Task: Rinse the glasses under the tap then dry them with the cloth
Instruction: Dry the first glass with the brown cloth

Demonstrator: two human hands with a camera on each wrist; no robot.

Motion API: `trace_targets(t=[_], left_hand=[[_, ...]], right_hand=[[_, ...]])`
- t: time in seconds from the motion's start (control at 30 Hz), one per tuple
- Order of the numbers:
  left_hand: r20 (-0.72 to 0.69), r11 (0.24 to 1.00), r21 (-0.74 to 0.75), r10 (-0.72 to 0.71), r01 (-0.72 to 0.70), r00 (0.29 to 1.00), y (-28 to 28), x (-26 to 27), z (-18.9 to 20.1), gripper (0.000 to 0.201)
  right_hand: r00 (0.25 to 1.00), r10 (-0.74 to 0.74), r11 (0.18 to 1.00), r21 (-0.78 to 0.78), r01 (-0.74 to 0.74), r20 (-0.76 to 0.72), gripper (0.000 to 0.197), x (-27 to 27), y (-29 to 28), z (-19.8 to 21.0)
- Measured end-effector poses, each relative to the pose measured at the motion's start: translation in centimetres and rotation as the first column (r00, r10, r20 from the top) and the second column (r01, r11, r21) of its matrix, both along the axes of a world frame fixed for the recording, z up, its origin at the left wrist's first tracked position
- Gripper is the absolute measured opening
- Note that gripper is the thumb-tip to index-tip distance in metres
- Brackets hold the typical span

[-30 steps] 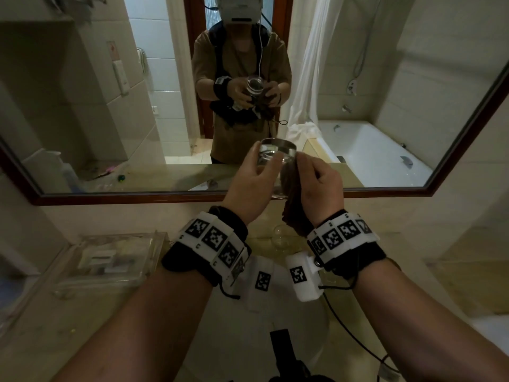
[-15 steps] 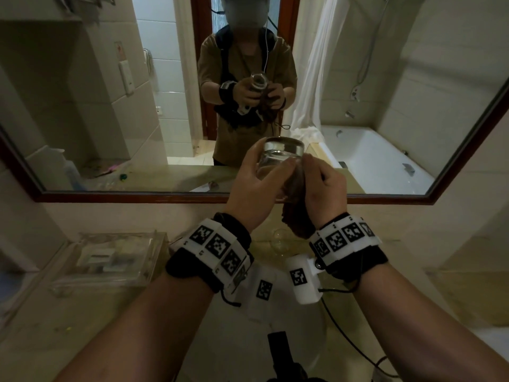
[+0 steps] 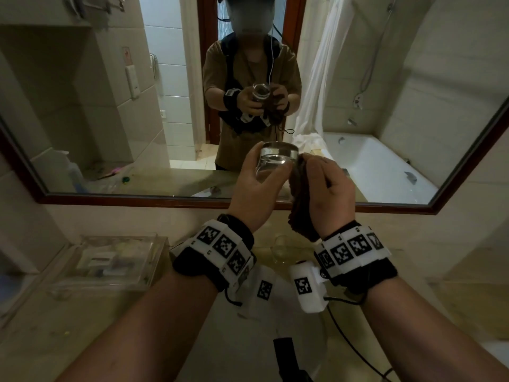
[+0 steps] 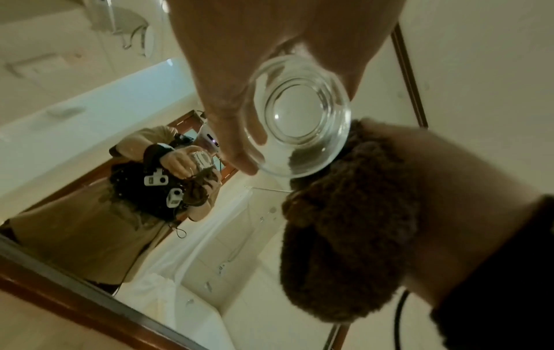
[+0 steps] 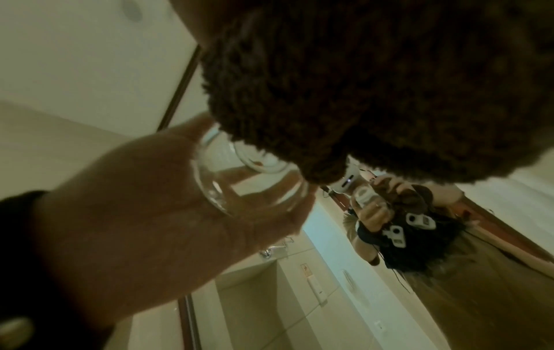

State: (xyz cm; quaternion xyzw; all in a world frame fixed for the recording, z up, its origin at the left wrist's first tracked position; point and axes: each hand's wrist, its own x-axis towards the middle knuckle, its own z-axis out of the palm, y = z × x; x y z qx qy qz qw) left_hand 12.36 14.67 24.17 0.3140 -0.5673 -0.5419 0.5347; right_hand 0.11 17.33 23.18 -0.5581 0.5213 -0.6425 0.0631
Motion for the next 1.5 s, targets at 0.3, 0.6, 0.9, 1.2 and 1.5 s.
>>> trace_targets(t=[0.3,0.6,0.9,1.2,1.5], left_hand=[[-0.121,0.991,0.066,-0.107,0.116,0.987,0.2,0.3,0.2,0.044],[-0.078,0.998,0.059,-0.024,0.028,0.997,-0.3,1.2,0.1,0.056],[-0.082,0.990,0.096,-0.095,0.102,0.992,-0.7,1.8,0.0,0.031],[0.101,1.000,-0.023,0.000,0.003,0.995,-2.0,2.3,-0.2,0.064],[-0.038,0.999,0.024,-0.031,0.032,0.999,-2.6,2.3,-1.2,0.069]], right_hand=[[0.996,-0.048,0.996,-0.076,0.042,-0.073,0.034,0.1,-0.5,-0.3],[0.987,0.004,0.997,-0.071,-0.015,-0.161,0.047,1.5,0.0,-0.4],[0.996,-0.015,0.996,-0.091,0.008,-0.086,0.040,1.8,-1.2,-0.4],[0.994,-0.060,0.994,-0.100,0.050,-0.094,0.029,2.4,-2.0,-0.5],[1.000,-0.017,1.000,-0.016,0.017,0.000,0.037,2.8,-3.1,-1.0]])
